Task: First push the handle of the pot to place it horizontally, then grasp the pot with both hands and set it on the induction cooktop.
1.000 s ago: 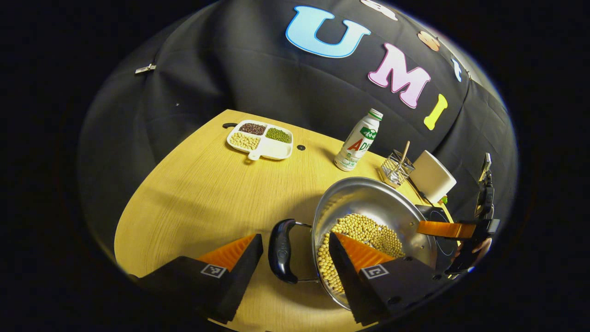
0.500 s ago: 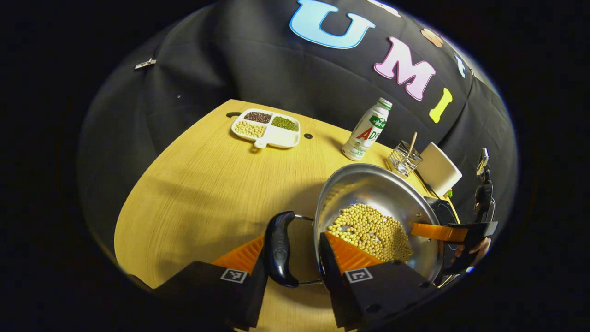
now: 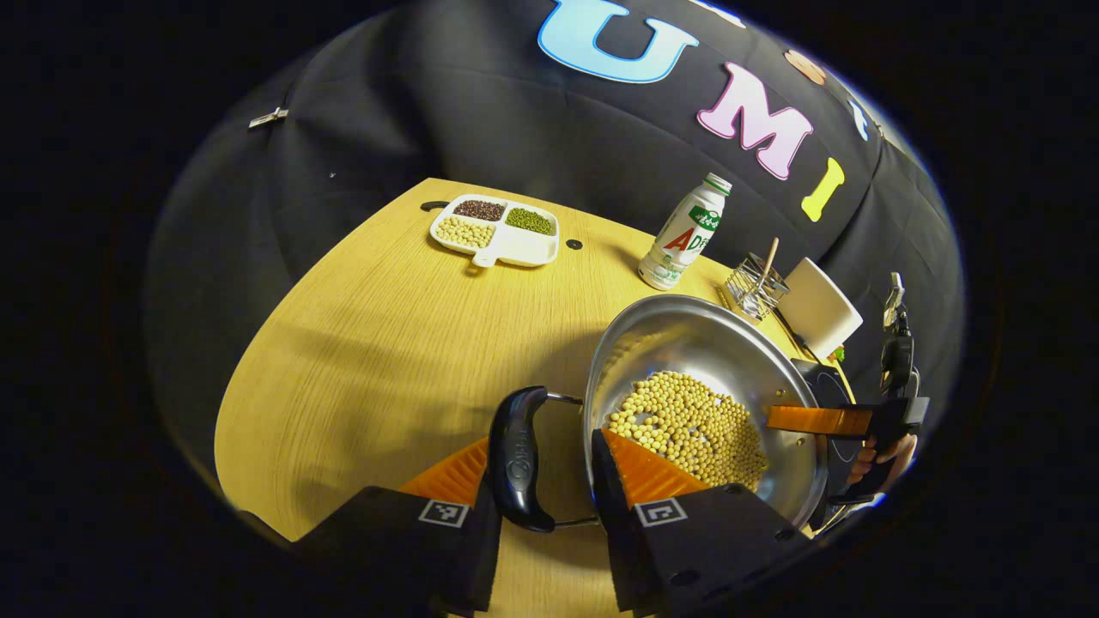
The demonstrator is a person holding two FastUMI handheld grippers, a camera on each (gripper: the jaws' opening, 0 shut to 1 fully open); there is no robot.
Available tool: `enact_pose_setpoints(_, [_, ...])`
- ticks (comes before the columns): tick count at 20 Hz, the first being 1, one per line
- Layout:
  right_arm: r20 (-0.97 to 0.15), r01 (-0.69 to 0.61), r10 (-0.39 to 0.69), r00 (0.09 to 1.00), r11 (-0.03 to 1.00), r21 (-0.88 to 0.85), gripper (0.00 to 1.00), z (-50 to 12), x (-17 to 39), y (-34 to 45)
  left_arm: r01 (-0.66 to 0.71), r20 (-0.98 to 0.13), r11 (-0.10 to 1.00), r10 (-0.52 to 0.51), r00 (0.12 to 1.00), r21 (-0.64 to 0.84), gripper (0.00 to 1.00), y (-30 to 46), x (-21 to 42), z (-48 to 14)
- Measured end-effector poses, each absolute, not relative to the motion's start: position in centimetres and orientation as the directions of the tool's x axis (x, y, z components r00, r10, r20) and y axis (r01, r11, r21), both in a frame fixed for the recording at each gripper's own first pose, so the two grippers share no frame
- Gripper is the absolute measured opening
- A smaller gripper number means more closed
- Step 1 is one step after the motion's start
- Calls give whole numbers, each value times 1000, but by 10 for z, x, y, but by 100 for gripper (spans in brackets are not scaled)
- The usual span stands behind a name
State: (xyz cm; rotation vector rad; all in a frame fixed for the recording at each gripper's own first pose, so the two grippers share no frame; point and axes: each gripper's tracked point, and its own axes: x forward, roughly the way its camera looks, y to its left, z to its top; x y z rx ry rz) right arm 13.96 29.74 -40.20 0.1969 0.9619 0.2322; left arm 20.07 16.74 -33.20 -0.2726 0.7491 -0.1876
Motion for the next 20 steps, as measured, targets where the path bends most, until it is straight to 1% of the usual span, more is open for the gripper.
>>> enact_pose_setpoints(4, [-795,-133,279,539,960,247,53,-401,131,296,62,-659,955,-247,710,-292,54,168,192,-332])
enact_pose_setpoints(5, [-799,-136,283,531,959,250,53,-399,128,295,59,-662,955,-244,708,-290,51,168,188,-333])
enact_pose_setpoints(6, [-799,-138,287,529,958,253,53,-396,126,295,53,-659,954,-243,712,-294,53,168,184,-329])
enact_pose_setpoints(10, [-783,-157,297,546,955,252,53,-373,120,292,38,-657,955,-230,718,-293,51,164,171,-311])
enact_pose_setpoints(12, [-783,-164,303,543,953,254,53,-361,112,286,37,-656,955,-229,719,-294,53,159,162,-301])
enact_pose_setpoints(20, [-791,-170,309,528,951,258,53,-307,73,233,16,-660,947,-236,713,-322,53,113,108,-262])
